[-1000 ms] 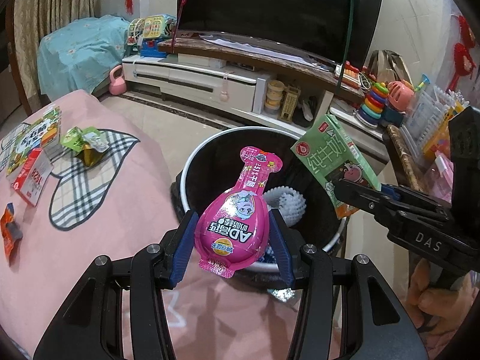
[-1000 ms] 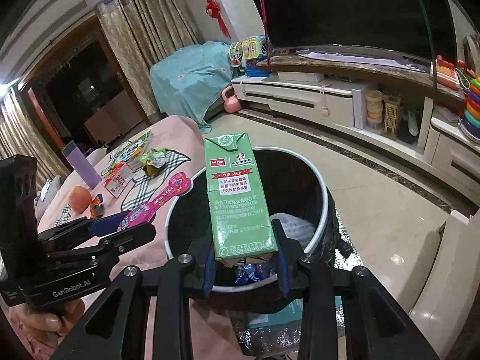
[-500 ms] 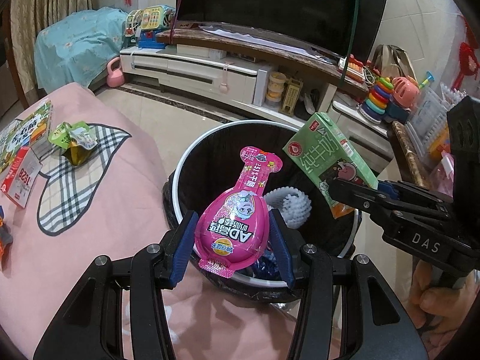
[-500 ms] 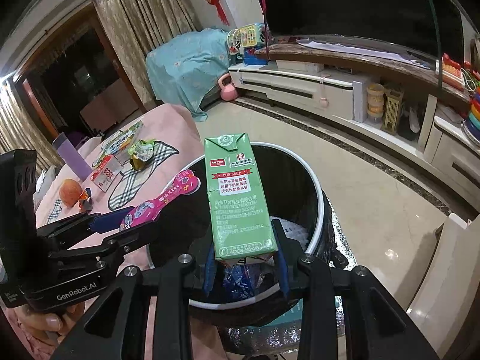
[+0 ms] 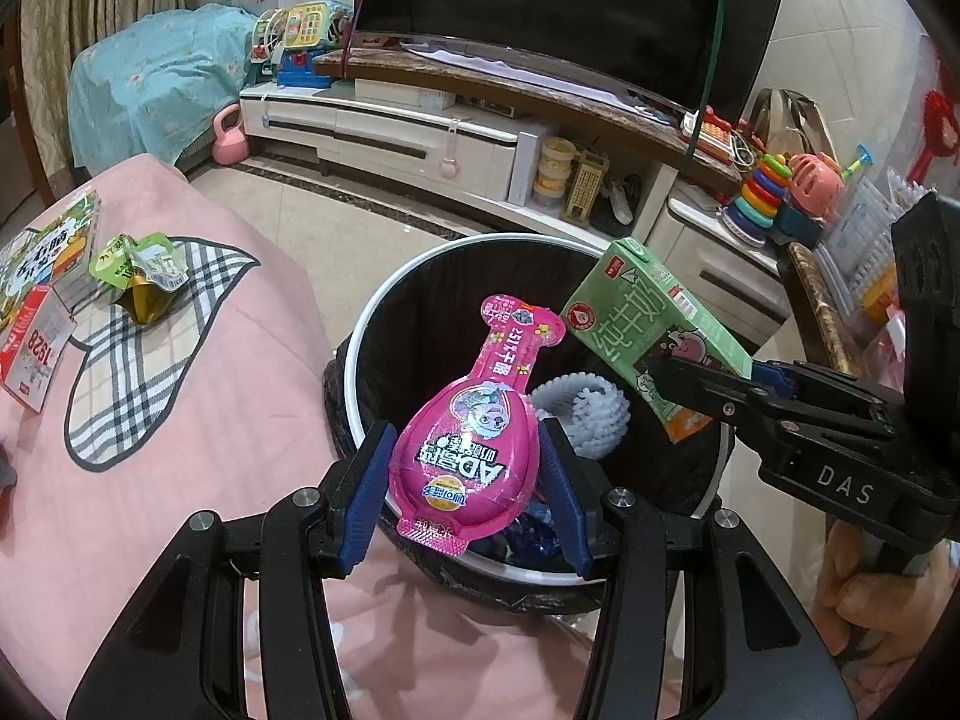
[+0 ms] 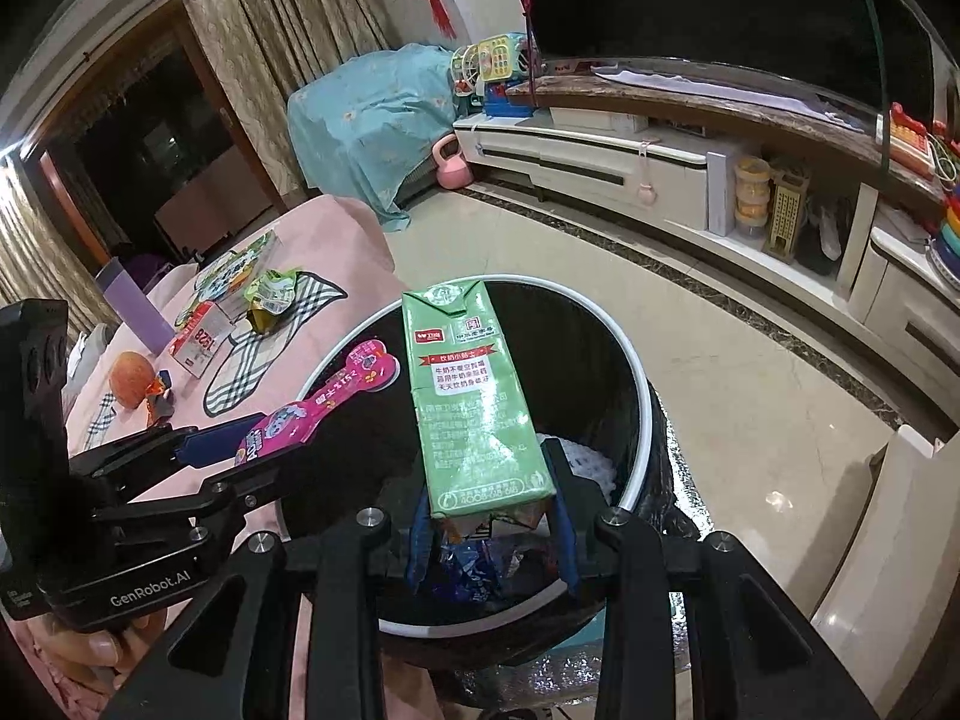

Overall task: Collect trash
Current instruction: 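Open both tools over the bin to drop the lollipop pack and carton, then move both open tools back toward the bed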

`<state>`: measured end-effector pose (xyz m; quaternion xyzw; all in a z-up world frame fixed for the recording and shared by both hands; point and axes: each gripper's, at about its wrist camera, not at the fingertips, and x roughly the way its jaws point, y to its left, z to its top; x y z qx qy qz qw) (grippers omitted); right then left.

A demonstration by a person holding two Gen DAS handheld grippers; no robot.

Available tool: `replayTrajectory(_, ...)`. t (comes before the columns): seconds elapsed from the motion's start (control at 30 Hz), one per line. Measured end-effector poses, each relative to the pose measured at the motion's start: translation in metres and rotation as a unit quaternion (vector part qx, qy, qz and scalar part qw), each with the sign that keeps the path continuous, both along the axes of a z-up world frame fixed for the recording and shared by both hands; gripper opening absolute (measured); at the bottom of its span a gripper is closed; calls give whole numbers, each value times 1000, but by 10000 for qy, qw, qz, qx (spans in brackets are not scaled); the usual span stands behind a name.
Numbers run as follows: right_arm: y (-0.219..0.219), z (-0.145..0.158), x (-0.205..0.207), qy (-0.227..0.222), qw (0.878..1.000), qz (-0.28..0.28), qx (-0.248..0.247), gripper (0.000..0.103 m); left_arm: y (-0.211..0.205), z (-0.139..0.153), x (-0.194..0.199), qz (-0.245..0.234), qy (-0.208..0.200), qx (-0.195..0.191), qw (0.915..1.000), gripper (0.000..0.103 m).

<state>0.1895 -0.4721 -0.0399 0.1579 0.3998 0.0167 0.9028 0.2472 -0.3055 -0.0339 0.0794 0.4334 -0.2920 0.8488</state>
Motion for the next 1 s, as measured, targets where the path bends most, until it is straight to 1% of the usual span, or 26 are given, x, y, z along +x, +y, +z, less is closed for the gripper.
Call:
replayTrajectory(0.07,-1,1,1,11,10000,-11,19,35,1,1,1,32,38,-40,10000,50)
replayTrajectory(0.1,-1,1,1,8,10000,-34,51,36,3,1,2,37,71,-83,9999,53)
replayTrajectory(0.13,-2,2,1,13,10000,-45,59,37,5,2,2,50,96,-132,9999,59)
replayTrajectory(0.17,-3,2,1,10,10000,-54,72,38,6,3,2,67,83,-146,9998,61)
replayTrajectory(0.23,-3,4,-1,-51,9999,-79,121,49,11,5,0,90,29,-175,9998,65)
replayTrajectory(0.37,-3,9,-7,-164,9996,-122,206,51,27,9,-4,254,-24,-278,9993,70)
replayTrajectory(0.4,-1,10,-7,-179,9995,-112,239,57,32,9,-6,319,-20,-314,9990,72)
replayTrajectory(0.43,0,11,-9,-204,9994,-105,270,65,38,8,-7,392,-9,-344,9986,73)
replayTrajectory(0.5,5,14,-12,-301,9989,-72,356,75,51,7,-10,527,-24,-347,9980,74)
replayTrajectory(0.53,10,16,-14,-361,9985,-51,407,79,61,5,-13,618,-53,-346,9975,74)
replayTrajectory(0.7,35,25,-19,-576,9969,63,523,89,106,-3,-21,1046,-37,-385,9938,75)
replayTrajectory(0.8,52,27,-21,-640,9960,156,598,91,140,-11,-24,1372,88,-490,9893,75)
replayTrajectory(0.9,79,26,-17,-636,9948,336,727,91,176,-18,-27,1719,136,-522,9836,75)
replayTrajectory(1.0,105,23,-13,-604,9940,518,752,93,207,-21,-32,2018,155,-532,9779,75)
